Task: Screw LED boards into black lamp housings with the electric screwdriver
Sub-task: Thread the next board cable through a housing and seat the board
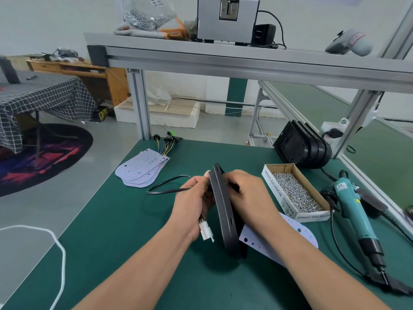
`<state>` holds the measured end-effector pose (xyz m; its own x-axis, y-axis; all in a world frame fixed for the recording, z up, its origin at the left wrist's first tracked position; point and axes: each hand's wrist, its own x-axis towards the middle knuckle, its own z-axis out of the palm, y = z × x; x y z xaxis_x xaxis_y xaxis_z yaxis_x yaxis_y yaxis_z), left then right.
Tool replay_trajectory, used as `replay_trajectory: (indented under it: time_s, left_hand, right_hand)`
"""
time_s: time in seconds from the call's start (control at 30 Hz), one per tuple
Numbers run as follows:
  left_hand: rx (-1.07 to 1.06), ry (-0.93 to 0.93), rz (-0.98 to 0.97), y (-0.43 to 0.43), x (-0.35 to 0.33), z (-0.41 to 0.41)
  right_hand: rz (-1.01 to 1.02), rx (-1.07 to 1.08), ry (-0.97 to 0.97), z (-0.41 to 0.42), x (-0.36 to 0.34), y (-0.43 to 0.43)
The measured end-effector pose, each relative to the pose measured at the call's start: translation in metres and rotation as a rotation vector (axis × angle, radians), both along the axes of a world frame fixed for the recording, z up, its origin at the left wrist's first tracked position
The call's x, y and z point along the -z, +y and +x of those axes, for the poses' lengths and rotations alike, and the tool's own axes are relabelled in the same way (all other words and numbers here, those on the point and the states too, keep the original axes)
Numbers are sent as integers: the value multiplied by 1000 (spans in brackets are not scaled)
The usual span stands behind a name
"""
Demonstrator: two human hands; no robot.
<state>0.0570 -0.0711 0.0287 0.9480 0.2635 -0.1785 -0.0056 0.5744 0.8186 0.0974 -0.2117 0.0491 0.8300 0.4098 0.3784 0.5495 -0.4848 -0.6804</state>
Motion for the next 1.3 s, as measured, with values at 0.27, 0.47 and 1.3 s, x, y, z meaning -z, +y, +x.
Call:
replay_trajectory:
  time_s: [0.27, 0.47, 1.3]
  left_hand:
    - [5, -41, 9, 1, -2, 2]
    - [-13, 4, 51, 4, -1, 2]
    - [37, 14, -12, 9, 18, 17]
  right_hand:
    - [206, 104, 88, -3, 2, 1]
    - [134, -100, 145, -3, -7, -4]
    - [80, -123, 9, -2, -1, -21]
